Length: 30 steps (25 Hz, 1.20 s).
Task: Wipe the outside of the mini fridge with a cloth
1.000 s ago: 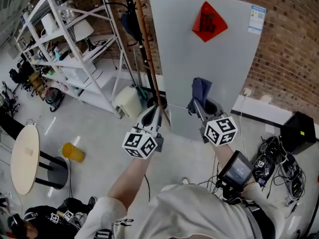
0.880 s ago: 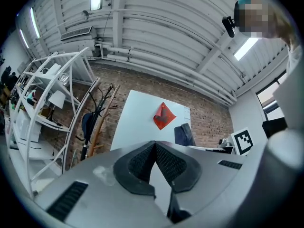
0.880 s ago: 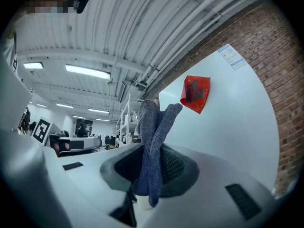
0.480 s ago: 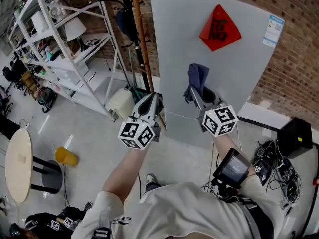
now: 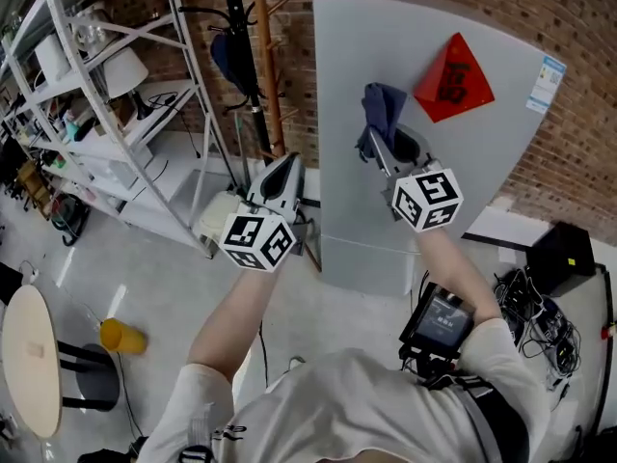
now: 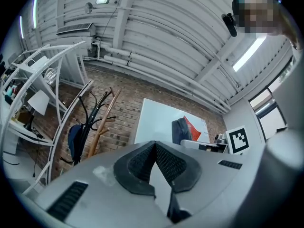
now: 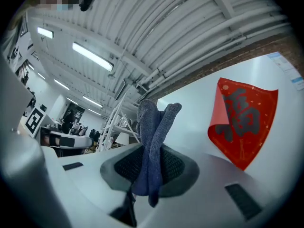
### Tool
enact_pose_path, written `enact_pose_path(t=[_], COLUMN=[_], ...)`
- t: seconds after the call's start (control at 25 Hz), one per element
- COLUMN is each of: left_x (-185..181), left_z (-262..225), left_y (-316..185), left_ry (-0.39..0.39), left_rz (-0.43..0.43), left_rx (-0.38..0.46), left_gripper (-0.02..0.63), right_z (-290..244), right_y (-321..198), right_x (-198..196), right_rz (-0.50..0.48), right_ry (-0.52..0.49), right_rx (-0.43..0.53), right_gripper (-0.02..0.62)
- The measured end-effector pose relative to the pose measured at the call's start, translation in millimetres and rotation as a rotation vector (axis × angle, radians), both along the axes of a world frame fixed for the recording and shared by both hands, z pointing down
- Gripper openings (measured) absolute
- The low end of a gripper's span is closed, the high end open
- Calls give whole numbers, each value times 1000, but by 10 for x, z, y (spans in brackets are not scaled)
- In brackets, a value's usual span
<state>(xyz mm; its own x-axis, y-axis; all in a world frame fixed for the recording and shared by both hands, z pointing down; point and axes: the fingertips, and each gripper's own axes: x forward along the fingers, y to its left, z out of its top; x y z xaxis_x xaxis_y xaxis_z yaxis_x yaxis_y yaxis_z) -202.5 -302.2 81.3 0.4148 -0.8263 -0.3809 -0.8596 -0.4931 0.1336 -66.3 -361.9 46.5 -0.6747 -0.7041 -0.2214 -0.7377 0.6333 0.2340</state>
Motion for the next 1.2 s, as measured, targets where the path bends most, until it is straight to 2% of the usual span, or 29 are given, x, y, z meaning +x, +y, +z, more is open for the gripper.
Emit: enact_pose_path(t=[0.36, 0.68, 0.96, 1.2], left_x=[-654, -1016, -1057, -838], left_z=[-303, -503, -463, -481], left_y=[-363, -524, -634, -647], left_ry=[23, 10, 1, -11], left_rz=[55, 69, 100, 147], left_rx=[6, 34, 27, 43], left_gripper=[5, 5, 5, 5], right_z=[-616, -1099, -1250, -1281], right_y=[-362, -666, -869, -809], right_x=[-605, -851, -971, -680], right_rz=[99, 202, 276, 333], right_ry=[42, 61, 83, 81], right_rx=[115, 183, 178, 175], right_gripper=[80, 80, 80, 80])
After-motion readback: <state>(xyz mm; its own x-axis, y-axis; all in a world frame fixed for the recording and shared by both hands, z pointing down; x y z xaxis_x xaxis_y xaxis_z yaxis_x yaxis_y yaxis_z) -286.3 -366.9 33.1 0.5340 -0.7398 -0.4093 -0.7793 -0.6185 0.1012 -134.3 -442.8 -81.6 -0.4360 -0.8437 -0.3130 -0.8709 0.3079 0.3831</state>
